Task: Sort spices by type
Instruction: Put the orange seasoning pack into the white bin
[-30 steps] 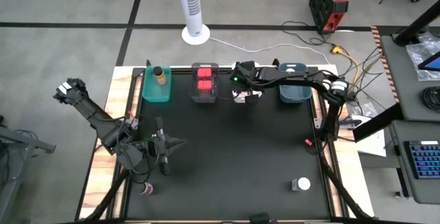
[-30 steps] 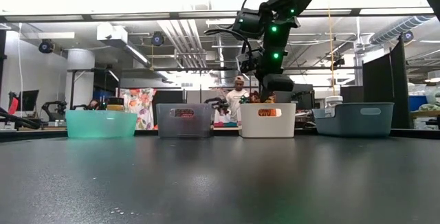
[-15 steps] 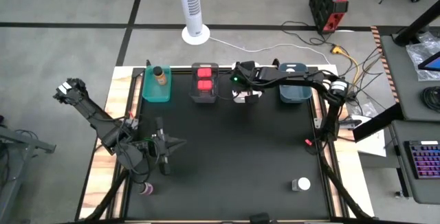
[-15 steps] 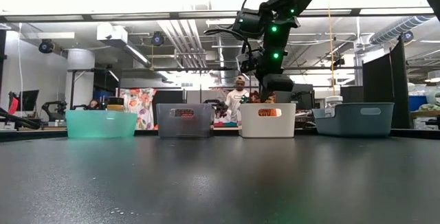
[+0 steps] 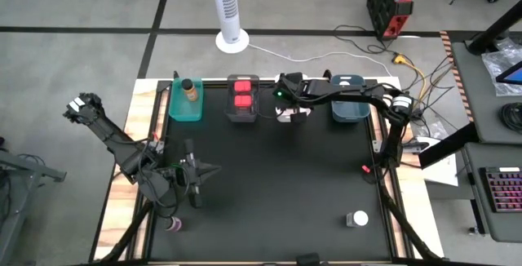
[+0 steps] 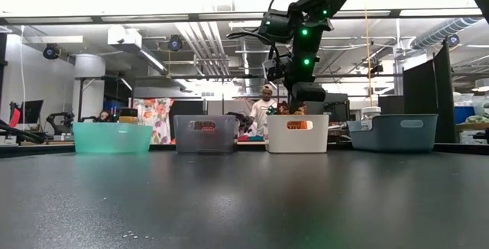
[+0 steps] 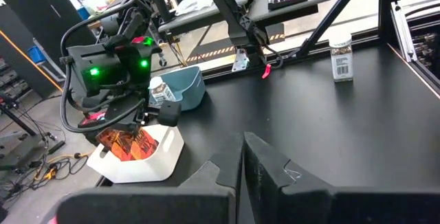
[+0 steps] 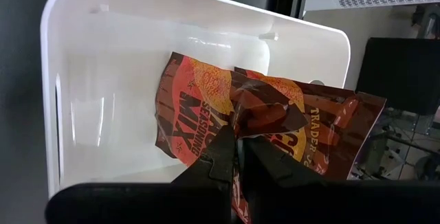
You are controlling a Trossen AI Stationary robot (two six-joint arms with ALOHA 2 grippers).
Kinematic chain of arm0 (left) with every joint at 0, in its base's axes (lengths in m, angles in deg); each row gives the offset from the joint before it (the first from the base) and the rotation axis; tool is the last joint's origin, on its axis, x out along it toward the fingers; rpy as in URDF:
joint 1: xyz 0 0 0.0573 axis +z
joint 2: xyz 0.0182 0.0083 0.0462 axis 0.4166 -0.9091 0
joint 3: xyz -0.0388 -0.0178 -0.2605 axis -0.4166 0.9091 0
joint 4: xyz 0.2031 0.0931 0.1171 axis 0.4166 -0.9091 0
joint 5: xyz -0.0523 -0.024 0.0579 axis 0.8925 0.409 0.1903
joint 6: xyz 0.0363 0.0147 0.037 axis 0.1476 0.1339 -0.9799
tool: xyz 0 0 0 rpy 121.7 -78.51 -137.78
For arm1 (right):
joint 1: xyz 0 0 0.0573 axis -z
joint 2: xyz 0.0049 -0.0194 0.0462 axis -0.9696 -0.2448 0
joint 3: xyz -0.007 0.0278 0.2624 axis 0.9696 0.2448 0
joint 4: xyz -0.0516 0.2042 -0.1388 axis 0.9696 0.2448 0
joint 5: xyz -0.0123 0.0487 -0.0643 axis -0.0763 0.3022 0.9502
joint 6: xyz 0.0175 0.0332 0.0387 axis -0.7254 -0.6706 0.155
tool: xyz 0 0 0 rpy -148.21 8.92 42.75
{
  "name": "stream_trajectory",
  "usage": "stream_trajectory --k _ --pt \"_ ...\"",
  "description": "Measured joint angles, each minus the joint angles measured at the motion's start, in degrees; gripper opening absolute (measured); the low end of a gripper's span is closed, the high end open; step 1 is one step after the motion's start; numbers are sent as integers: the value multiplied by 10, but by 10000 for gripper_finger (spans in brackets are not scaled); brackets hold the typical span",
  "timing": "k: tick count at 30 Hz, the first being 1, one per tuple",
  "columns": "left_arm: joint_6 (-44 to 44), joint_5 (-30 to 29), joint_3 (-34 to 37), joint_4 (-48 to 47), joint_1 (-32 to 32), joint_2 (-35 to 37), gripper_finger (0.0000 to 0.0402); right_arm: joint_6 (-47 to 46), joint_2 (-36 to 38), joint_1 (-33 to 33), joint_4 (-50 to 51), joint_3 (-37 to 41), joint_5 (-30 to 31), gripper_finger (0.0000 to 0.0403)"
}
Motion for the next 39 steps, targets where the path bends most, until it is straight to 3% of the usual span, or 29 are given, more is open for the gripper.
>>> stream_trajectory --k 34,39 --pt "0 0 0 0 0 0 0 -3 0 0 0 0 0 13" --pt "0 0 0 0 0 0 0 -10 0 0 0 0 0 43"
